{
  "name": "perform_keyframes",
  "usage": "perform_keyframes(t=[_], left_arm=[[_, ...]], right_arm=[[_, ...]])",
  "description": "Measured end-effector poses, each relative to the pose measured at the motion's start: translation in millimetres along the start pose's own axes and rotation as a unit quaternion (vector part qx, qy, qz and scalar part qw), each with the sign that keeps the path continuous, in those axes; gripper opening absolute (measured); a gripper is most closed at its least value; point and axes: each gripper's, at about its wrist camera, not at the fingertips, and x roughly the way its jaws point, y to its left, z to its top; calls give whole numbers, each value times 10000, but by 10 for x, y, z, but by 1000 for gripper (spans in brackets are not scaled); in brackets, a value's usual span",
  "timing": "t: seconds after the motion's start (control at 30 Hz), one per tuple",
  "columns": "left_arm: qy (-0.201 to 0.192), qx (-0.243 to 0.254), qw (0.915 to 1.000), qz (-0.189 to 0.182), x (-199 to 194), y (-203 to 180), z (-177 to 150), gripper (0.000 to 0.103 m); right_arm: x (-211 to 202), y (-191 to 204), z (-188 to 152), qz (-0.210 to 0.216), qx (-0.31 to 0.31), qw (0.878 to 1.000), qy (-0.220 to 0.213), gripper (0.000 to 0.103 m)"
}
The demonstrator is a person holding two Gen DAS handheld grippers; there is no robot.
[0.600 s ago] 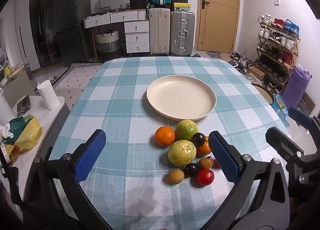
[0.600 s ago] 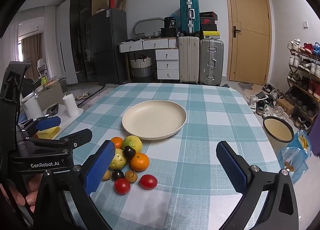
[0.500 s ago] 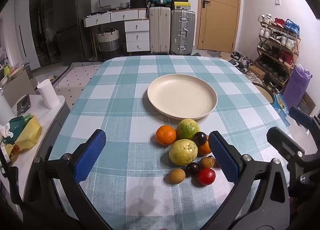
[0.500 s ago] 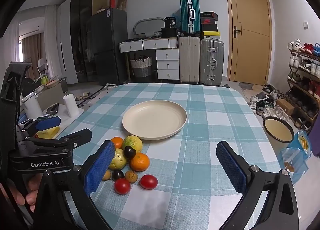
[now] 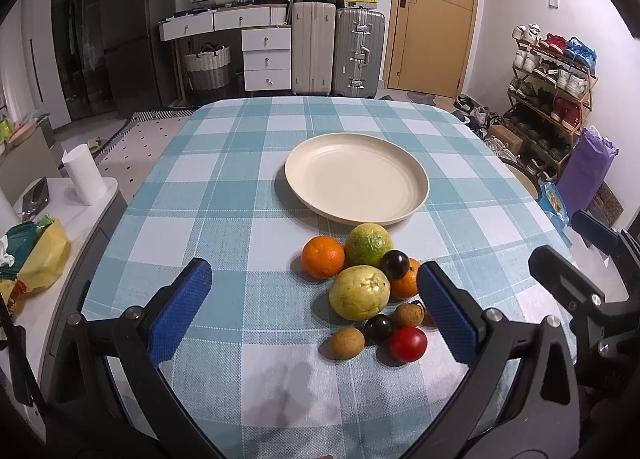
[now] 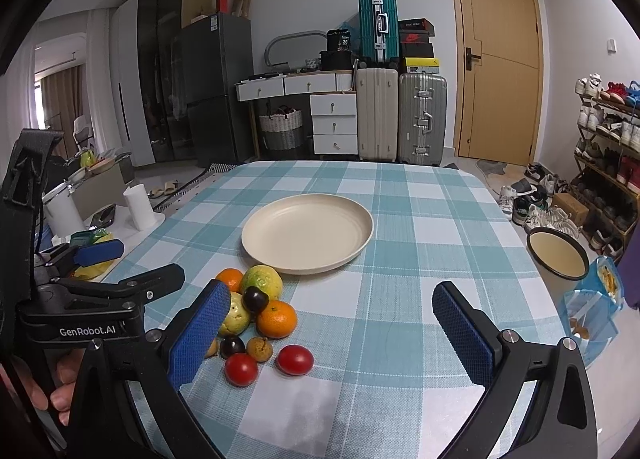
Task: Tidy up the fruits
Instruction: 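Move the left tool toward the large yellow-green fruit in the cluster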
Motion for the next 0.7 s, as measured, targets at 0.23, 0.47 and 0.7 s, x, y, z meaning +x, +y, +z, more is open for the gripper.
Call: perform_keyframes(t=[0.23,0.47,0.7], left_arm=[[84,-13,9999,-79,64,1,-21,102],[177,-50,9997,-181,156,23,-40,102],[453,-50,9984,-335,349,20,-96,102]], right_arm=[[62,-38,-35,21,48,10000,-6,103],[108,-64,-56,27,114,9999,28,103],[134,-106,-60,130,382,9990,208,103]])
